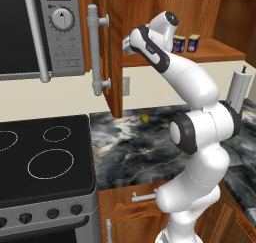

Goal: Stack two cans on top of the other two cans in the cabinet.

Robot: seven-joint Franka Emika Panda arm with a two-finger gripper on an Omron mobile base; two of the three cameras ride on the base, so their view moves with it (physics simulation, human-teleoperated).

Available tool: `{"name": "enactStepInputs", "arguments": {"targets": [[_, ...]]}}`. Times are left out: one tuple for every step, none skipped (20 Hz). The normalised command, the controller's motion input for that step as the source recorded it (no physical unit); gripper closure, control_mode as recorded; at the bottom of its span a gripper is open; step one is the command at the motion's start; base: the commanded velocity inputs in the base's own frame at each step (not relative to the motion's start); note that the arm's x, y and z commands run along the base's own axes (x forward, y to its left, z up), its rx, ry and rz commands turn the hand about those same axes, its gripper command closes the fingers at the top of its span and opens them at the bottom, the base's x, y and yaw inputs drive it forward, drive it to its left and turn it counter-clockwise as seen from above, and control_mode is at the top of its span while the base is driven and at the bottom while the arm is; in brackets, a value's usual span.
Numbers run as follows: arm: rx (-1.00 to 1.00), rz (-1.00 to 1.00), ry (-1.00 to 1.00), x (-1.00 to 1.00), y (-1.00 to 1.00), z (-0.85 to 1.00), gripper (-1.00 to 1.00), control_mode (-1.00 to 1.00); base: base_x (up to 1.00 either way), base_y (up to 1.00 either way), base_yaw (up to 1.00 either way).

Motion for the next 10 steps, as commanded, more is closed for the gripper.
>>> {"name": "enactStepInputs", "arguments": {"targets": [[0.0, 0.0, 0.0, 0.0, 0.01, 0.0, -1.0, -1.0, 0.0, 0.0, 0.0], [0.0, 0.0, 0.01, 0.0, 0.03, -0.03, -1.0, -1.0, 0.0, 0.0, 0.0], [0.0, 0.0, 0.0, 0.0, 0.05, -0.05, 1.0, -1.0, 0.0, 0.0, 0.0], [0.0, 0.0, 0.01, 0.0, 0.06, -0.06, 1.0, -1.0, 0.0, 0.0, 0.0], [0.0, 0.0, 0.04, 0.0, 0.06, -0.1, 1.0, -1.0, 0.0, 0.0, 0.0], [0.0, 0.0, 0.04, 0.0, 0.07, -0.12, 1.0, -1.0, 0.0, 0.0, 0.0], [0.0, 0.0, 0.04, 0.0, 0.07, -0.14, 1.0, -1.0, 0.0, 0.0, 0.0], [0.0, 0.0, 0.03, 0.01, 0.05, -0.14, 1.0, -1.0, 0.0, 0.0, 0.0], [0.0, 0.0, 0.0, 0.0, 0.02, -0.16, 1.0, -1.0, 0.0, 0.0, 0.0], [0.0, 0.0, 0.0, 0.0, 0.01, -0.17, 1.0, -1.0, 0.0, 0.0, 0.0]]}}
